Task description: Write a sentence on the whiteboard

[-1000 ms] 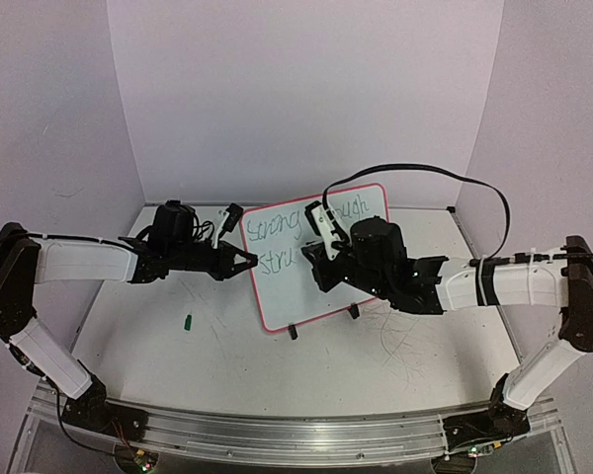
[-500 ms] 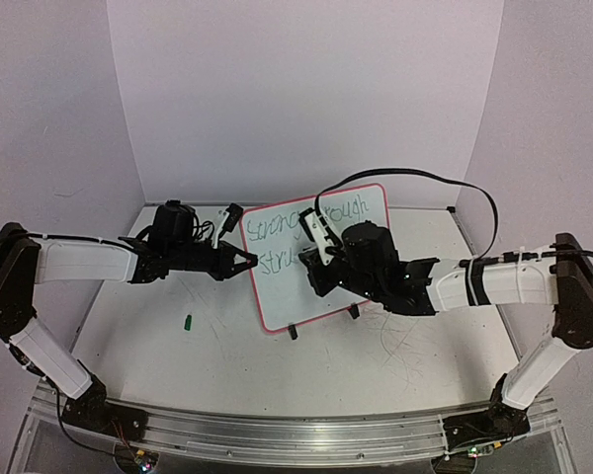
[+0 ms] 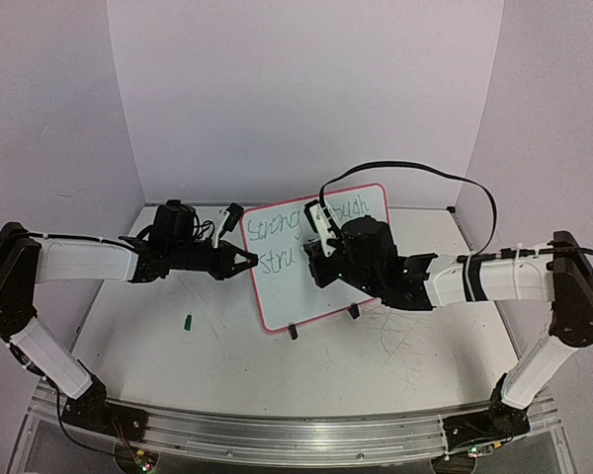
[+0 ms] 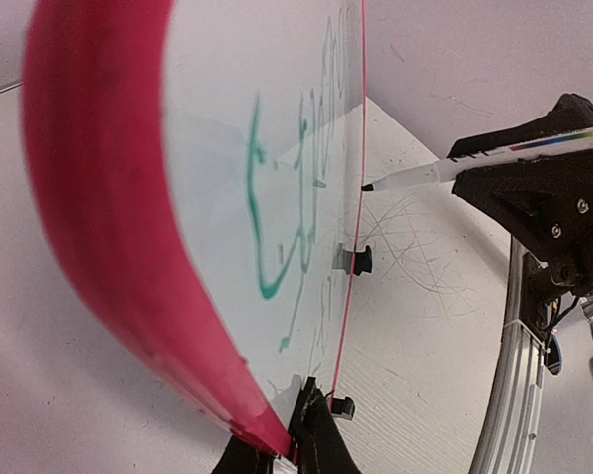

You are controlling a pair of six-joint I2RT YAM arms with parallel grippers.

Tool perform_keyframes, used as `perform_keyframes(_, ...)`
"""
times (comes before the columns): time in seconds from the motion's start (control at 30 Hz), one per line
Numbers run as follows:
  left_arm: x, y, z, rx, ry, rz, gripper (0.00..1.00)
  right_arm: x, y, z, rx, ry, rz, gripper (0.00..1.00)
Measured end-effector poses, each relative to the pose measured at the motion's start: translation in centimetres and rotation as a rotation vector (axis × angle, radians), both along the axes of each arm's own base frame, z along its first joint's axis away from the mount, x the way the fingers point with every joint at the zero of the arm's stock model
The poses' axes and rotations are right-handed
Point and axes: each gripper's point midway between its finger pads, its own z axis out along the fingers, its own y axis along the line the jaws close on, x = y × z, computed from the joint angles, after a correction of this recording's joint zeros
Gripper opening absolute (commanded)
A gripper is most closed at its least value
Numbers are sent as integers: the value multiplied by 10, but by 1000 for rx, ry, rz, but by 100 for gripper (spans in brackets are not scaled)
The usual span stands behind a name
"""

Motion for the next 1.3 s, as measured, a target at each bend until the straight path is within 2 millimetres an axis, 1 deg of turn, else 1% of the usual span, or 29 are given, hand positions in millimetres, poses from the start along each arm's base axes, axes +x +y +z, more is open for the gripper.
perform_keyframes(0.2, 0, 0, 0, 0, 0, -1, 0, 4, -2, 3, 1, -9, -29, 0)
perform_keyframes(0.43, 0, 0, 0, 0, 0, 0, 0, 8, 0, -3, -14, -5, -42, 0)
perform_keyframes(0.67, 0, 0, 0, 0, 1, 0, 0, 11, 1, -3, -18, -5, -49, 0)
perform_keyframes(1.03, 0, 0, 0, 1, 0, 3, 0, 7, 7, -5, -17, 9, -15, 0)
perform_keyframes(1.3, 0, 0, 0, 1, 0, 3, 0, 4, 9, -10, -25, 28, 5, 0)
